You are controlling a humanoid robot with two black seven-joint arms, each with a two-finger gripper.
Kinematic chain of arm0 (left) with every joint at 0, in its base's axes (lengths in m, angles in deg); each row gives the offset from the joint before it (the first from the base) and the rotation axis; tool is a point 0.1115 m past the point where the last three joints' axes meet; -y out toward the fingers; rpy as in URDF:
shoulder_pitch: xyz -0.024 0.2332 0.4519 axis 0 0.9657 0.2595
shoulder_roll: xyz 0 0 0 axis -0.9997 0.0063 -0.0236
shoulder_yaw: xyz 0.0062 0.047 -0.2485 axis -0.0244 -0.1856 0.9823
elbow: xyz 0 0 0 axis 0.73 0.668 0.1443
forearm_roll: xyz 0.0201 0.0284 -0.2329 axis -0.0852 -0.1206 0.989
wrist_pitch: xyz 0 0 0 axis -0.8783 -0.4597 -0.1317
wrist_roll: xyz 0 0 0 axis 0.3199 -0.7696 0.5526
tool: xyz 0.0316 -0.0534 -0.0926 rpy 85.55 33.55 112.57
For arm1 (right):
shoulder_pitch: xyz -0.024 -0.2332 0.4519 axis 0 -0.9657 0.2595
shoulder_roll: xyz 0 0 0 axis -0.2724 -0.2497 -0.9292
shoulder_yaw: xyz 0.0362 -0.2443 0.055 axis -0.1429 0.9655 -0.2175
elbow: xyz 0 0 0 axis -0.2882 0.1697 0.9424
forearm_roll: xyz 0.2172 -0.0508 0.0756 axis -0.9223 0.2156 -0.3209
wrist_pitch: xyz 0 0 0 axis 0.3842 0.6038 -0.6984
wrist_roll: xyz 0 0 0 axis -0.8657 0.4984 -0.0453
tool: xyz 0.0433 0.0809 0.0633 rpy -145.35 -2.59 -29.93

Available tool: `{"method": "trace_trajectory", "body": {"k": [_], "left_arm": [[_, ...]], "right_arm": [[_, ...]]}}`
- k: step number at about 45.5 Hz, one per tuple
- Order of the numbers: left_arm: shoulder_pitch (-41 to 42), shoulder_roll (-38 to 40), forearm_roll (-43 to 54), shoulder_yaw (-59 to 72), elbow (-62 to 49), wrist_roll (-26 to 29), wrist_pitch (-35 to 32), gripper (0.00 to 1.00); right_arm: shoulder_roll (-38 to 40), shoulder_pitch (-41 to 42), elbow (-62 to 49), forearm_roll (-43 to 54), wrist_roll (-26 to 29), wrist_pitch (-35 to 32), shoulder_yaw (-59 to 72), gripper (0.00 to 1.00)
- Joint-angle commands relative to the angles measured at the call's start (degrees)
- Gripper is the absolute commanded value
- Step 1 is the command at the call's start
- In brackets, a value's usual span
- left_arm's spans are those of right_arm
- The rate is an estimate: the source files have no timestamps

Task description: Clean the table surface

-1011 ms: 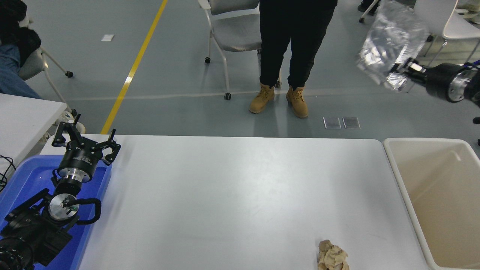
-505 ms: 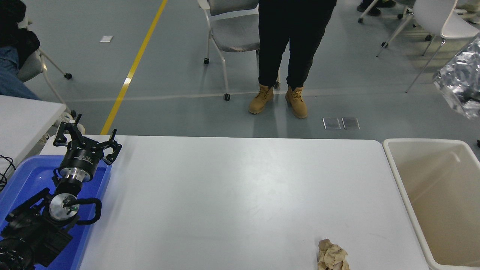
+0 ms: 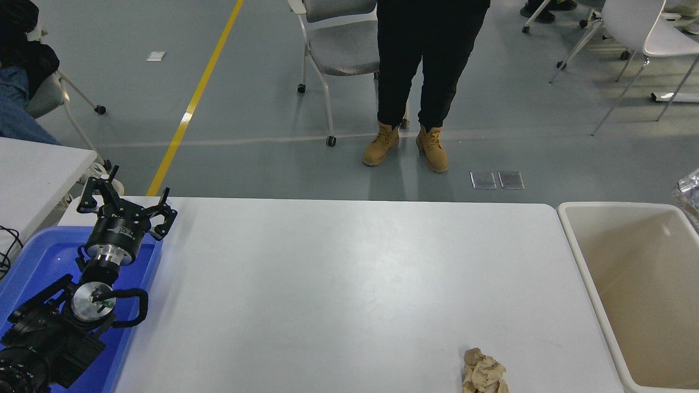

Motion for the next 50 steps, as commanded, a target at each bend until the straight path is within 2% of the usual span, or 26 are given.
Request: {"method": "trace_trajectory", "body": {"k": [1,13,22,47,48,50], "left_arm": [[0.00,0.00,0.01,0.00,0.02,0.07,-0.02,1.00],[0.00,0.00,0.01,0.00,0.02,-0.01,-0.02,1.00],[0.00,0.00,0.01,0.00,0.02,0.07,-0.02,1.00],[0.00,0.00,0.01,0.00,0.02,0.07,-0.02,1.00],[0.00,0.00,0.01,0.00,0.02,0.07,-0.02,1.00],[0.00,0.00,0.01,0.00,0.02,0.07,-0.02,1.00]], "right_arm": [[-2.29,-4.62,-0.93,-0.03,0.42,1.99,-0.07,0.00],[-5.36,-8.57,-0.93,0.06,0.51,6.30,0.46,0.00],[-6.95,-10.86,-0.93,0.06,0.51,6.92,0.46,0.00],[-8.62,-11.21,-0.93,1.11,0.51,8.94,-0.50,0.00],[-8.62,-11.21,-0.93,1.11,0.51,9.29,-0.59,0.01],[-8.53,-11.21,-0.93,1.03,0.51,9.99,-0.59,0.09]]}}
